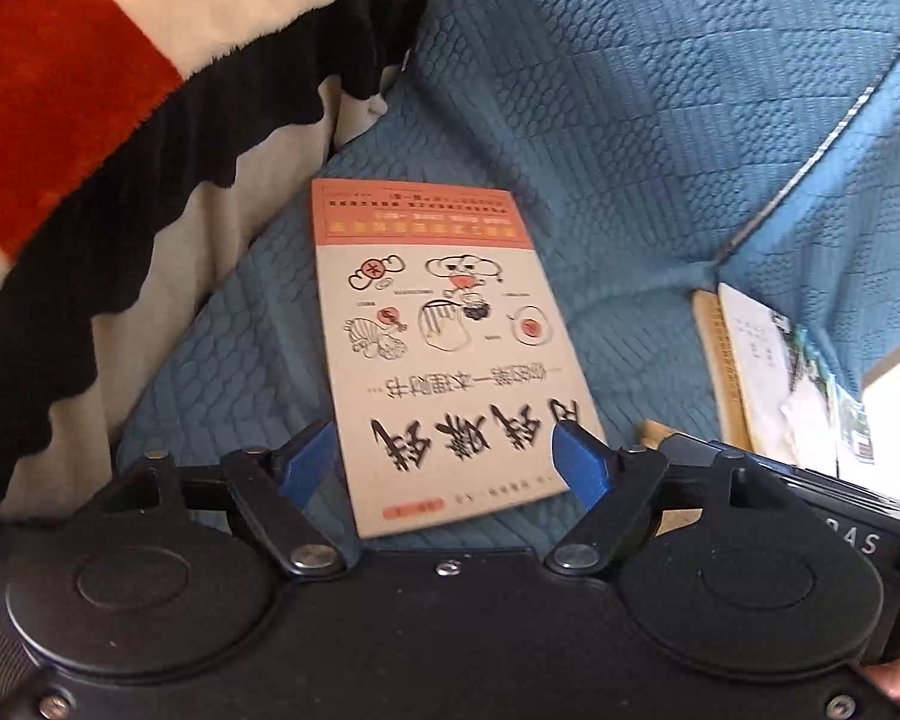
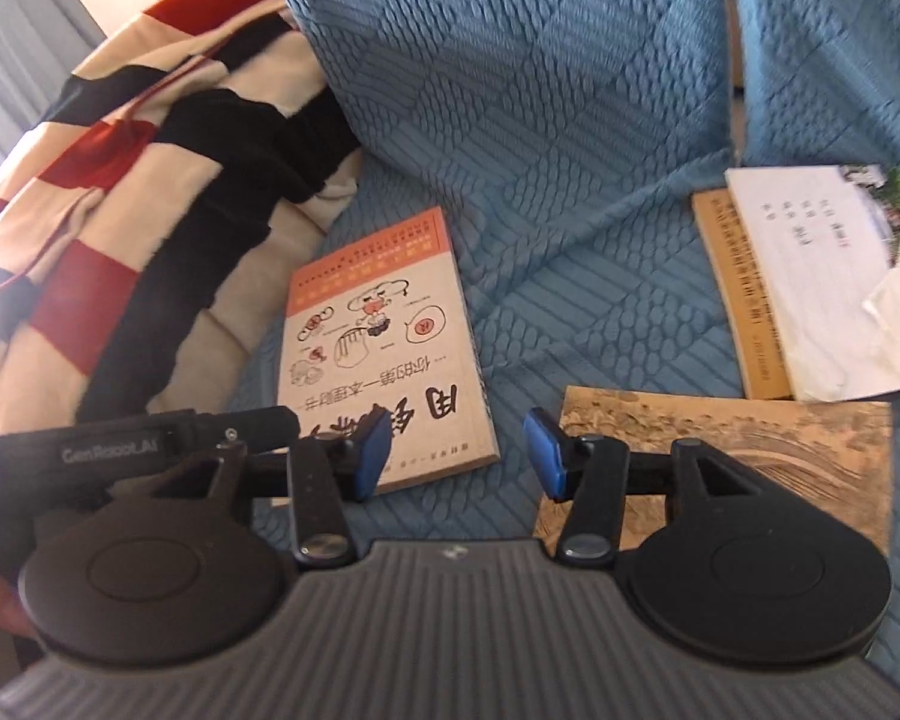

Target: Organize objects

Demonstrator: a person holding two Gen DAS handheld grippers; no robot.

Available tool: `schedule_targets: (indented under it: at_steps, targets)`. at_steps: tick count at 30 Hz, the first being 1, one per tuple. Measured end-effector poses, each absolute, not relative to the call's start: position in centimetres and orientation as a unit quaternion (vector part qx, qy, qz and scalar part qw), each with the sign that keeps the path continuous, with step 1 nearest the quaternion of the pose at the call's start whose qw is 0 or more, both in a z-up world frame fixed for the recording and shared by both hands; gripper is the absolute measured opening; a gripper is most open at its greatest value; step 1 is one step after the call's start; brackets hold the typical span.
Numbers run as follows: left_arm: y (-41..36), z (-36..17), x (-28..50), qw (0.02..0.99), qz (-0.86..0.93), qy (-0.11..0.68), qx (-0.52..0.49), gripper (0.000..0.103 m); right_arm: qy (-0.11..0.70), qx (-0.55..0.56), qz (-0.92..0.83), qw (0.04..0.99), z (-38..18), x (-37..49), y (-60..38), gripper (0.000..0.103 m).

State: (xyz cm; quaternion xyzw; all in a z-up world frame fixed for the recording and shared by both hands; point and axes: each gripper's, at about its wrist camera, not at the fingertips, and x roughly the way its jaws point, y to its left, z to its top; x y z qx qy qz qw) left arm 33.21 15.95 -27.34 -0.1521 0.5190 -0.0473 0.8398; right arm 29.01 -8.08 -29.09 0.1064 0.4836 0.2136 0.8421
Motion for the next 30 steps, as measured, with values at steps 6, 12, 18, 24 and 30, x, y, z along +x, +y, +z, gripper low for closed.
schedule_targets:
  at_steps: [6,12,18,24,30]
  targets:
    - [16.1,-29.6,34.7,0.827,-0.043,0.539,-0.155,0.077,0.501,0.109,0.225,0.828,-31.5,31.4,-7.3,0.052]
    - [15.5,-30.4,34.9,0.830,-0.046,0.538,-0.140,0.071,0.525,0.105,0.231,0.812,-33.7,32.5,-6.6,0.053]
    - [15.4,-31.0,35.0,0.828,-0.036,0.545,-0.126,0.057,0.523,0.097,0.251,0.809,-34.1,32.6,-5.9,0.053]
    - [15.6,-31.0,34.7,0.830,-0.039,0.545,-0.113,0.050,0.521,0.135,0.266,0.800,-34.0,32.6,-6.6,0.054]
    - [16.3,-31.1,34.6,0.829,-0.038,0.542,-0.128,0.052,0.504,0.213,0.291,0.785,-33.8,32.3,-8.8,0.052]
